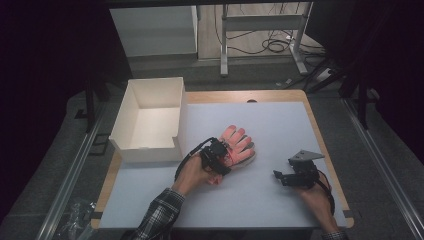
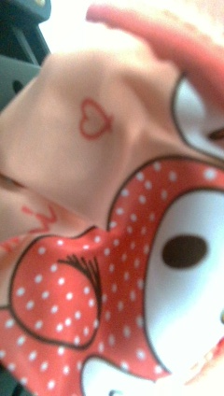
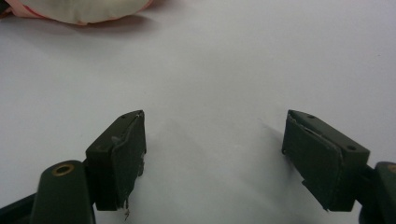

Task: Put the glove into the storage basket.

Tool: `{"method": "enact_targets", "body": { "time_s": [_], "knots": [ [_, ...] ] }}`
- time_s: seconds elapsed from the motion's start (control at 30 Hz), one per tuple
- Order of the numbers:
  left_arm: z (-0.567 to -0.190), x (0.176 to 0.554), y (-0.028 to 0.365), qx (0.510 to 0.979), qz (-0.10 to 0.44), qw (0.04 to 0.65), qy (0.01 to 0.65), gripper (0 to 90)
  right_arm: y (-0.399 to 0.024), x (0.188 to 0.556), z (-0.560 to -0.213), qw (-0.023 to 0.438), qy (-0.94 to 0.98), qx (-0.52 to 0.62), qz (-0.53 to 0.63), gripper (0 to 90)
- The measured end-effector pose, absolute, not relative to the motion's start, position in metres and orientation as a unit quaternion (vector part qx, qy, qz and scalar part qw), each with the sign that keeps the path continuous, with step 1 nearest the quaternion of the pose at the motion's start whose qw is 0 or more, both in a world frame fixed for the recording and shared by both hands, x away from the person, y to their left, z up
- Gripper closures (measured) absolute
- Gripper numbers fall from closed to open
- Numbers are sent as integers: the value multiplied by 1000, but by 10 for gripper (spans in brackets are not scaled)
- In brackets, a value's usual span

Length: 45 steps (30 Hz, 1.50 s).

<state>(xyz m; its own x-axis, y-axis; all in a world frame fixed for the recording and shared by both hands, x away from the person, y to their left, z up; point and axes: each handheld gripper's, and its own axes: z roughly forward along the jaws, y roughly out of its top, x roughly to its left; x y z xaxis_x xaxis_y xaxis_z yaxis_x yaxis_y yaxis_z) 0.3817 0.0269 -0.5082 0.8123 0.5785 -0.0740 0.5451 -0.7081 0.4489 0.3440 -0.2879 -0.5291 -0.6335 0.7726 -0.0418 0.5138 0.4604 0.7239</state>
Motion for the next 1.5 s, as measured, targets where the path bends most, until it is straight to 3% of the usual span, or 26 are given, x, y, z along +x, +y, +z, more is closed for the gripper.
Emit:
{"method": "enact_targets", "body": {
  "time_s": [0.63, 1.5],
  "knots": [
    [-455, 396, 33, 905, 46, 262, 330, 427, -287, 344, -530, 192, 831, 392, 345, 176],
    [-371, 436, 65, 872, 99, 250, 408, 418, -287, 344, -530, 191, 830, 393, 346, 175]
  ]
}}
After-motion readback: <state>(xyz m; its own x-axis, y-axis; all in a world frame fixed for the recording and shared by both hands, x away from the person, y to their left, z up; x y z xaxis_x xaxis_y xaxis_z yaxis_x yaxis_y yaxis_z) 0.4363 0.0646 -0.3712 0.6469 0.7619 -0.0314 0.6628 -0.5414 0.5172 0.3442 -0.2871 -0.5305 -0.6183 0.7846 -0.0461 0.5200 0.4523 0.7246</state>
